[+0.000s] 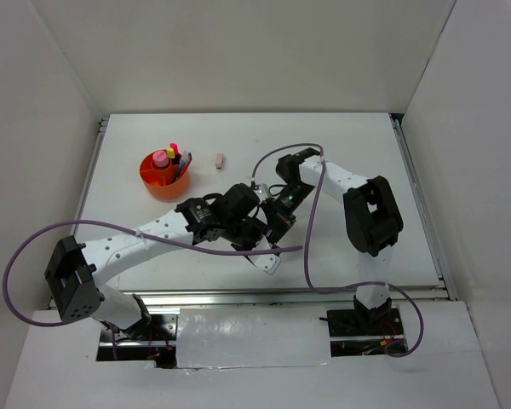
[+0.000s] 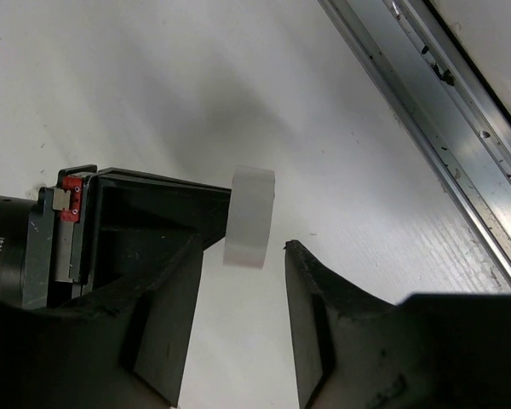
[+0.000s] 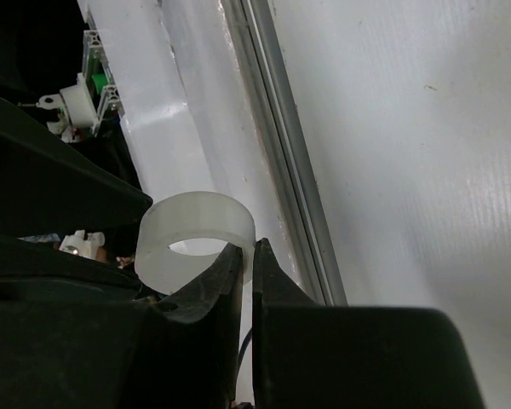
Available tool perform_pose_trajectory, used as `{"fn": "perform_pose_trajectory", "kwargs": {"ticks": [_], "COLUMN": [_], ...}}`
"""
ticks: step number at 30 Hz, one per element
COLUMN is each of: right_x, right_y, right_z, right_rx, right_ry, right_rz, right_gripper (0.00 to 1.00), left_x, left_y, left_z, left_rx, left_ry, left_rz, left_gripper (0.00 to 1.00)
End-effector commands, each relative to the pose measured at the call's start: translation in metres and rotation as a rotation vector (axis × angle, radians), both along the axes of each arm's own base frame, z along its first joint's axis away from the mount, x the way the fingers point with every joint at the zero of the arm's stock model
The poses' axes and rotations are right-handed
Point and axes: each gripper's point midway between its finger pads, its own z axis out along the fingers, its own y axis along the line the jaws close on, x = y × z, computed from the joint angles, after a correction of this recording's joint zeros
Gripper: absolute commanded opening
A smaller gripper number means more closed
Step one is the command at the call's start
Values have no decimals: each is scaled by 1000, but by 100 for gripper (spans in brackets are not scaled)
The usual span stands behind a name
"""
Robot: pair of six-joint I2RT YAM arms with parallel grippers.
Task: Sort the stationery into containers
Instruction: Place the stationery in the storage box.
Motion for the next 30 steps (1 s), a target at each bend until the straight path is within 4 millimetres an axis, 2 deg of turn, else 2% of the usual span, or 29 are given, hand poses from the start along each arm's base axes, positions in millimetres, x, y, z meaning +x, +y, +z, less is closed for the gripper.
{"fn": "perform_pose_trajectory", "kwargs": {"ticks": [1, 8, 10, 15, 18, 19, 21, 22, 23, 25, 27, 29, 30], "right_x": [-25, -28, -27, -27, -25, -24, -17, -13, -1, 16, 44, 70, 86], "right_y": [-4, -1, -1, -3, -4, -4, -6, -7, -10, -14, -25, -32, -45], "right_z": [20, 23, 24, 25, 26, 26, 28, 28, 31, 34, 42, 53, 57], "right_rx": [-9, -3, -3, -8, -11, -11, -7, -8, 2, 16, 39, 59, 63], "right_ry": [112, 97, 91, 83, 76, 73, 62, 66, 54, 55, 23, -16, -27], "right_rz": [13, 28, 27, 28, 24, 20, 1, -12, -46, -99, -180, -244, -304], "right_gripper": [2, 1, 1, 4, 16, 34, 57, 60, 64, 65, 66, 66, 66], "left_x": [-3, -9, -11, -12, -16, -18, -25, -27, -33, -42, -50, -48, -47], "left_y": [-6, -9, -8, -4, -1, 1, 4, 4, 4, 6, 8, 5, 3], "left_z": [2, -7, -10, -15, -20, -22, -27, -27, -28, -31, -33, -29, -25], "left_rx": [-19, -1, 9, 25, 32, 36, 48, 48, 53, 56, 56, 36, 23], "left_ry": [-23, -23, -23, -22, -9, -5, 5, 12, 24, 59, 101, 128, 172], "left_rz": [-33, -50, -57, -56, -48, -47, -50, -53, -62, -60, -39, 9, 82], "left_gripper": [55, 53, 49, 29, 18, 17, 13, 11, 11, 8, 7, 2, 0]}}
